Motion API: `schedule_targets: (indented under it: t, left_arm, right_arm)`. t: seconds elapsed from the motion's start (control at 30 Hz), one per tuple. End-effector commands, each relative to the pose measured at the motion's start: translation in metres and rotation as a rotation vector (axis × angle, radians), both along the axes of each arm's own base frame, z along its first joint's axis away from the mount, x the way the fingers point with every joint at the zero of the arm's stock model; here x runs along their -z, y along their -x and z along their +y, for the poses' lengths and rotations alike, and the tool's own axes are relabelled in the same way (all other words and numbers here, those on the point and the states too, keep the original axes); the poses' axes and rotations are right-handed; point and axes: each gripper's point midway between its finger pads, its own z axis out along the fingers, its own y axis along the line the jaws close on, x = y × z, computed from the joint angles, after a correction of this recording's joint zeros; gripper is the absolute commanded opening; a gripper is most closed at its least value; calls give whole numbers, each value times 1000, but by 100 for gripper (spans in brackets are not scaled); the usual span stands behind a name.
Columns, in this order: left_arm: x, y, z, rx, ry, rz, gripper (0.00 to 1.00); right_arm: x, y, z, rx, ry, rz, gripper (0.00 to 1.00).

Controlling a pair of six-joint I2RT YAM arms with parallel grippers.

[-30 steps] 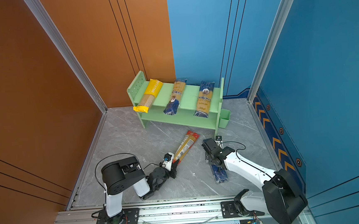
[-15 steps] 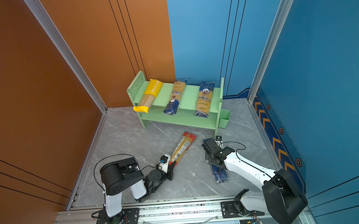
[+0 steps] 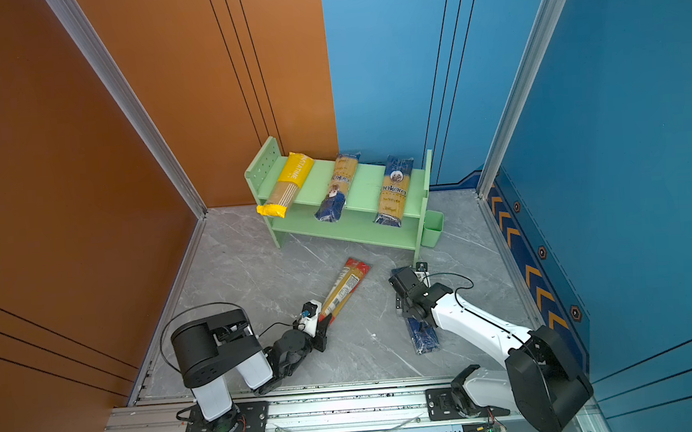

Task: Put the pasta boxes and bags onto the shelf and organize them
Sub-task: 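Lift the red-topped bag and swing it toward the shelf's lower tier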

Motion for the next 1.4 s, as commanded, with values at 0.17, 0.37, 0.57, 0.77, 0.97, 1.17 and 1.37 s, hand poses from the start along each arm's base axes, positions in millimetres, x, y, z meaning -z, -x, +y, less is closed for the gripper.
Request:
schedule_targets:
  t: [0.17,0.37,0.57,0.77,0.97,1.17,1.37]
  left_arm:
    - [-12,-4,19,-75,-38,-2,0]
    - [-30,-5,24,-91,-76,-17,0]
    - [-53,-2,31,-96,-85,-46,0]
    - [-71,0,42,-115,-106,-55,0]
    - [-82,5,52,-121,-96,-55,0]
    - [-90,5,59,-142,-92,-64,0]
    - [-99,-3,62,-147,-90,-71,0]
  right_arm:
    - [0,-1,4,-15,-19,-11,100]
    - [1,-2,7,-19,-25,-15,100]
    - [3,-4,11,-28,-27,-11,100]
    - [4,-6,14,-35,-29,-17,100]
    - [6,-7,17,-41,-26,-13,100]
    - [5,-9,19,-44,-25,-11,100]
    - [6,-11,23,-54,-21,-6,100]
